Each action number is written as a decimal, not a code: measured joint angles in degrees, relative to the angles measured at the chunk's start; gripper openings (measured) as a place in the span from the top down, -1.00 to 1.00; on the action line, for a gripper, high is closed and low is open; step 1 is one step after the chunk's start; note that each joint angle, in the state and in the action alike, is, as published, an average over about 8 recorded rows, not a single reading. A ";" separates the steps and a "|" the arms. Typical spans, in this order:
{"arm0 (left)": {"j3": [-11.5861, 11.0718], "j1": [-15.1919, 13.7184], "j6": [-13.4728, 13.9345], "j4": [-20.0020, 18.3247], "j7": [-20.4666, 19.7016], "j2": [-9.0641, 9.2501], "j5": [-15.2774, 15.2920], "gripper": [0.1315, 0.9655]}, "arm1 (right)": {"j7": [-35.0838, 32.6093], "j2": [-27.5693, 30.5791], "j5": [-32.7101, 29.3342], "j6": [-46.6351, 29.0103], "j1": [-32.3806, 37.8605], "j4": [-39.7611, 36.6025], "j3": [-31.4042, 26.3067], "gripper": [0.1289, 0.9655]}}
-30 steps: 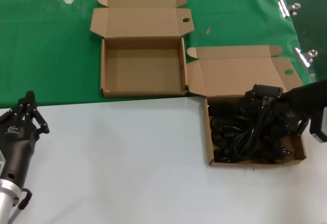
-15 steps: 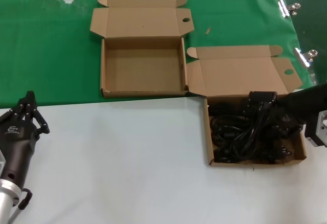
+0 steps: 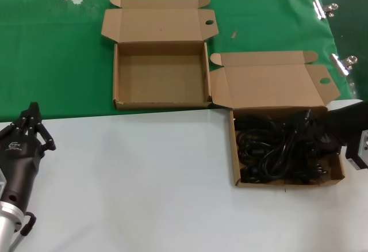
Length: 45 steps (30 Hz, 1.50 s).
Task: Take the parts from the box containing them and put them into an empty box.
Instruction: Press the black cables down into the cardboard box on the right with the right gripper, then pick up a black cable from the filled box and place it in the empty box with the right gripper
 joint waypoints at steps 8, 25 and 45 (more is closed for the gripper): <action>0.00 0.00 0.00 0.00 0.00 0.00 0.00 0.98 | 1.16 0.52 0.38 -0.60 -0.77 0.68 0.75 0.32; 0.00 0.00 0.00 0.00 0.00 0.00 0.00 0.98 | 5.51 2.02 1.09 -0.95 -2.06 4.31 2.05 0.81; 0.00 0.00 0.00 0.00 0.00 0.00 0.00 0.98 | 45.12 5.32 2.03 -0.89 -4.68 24.48 3.36 0.88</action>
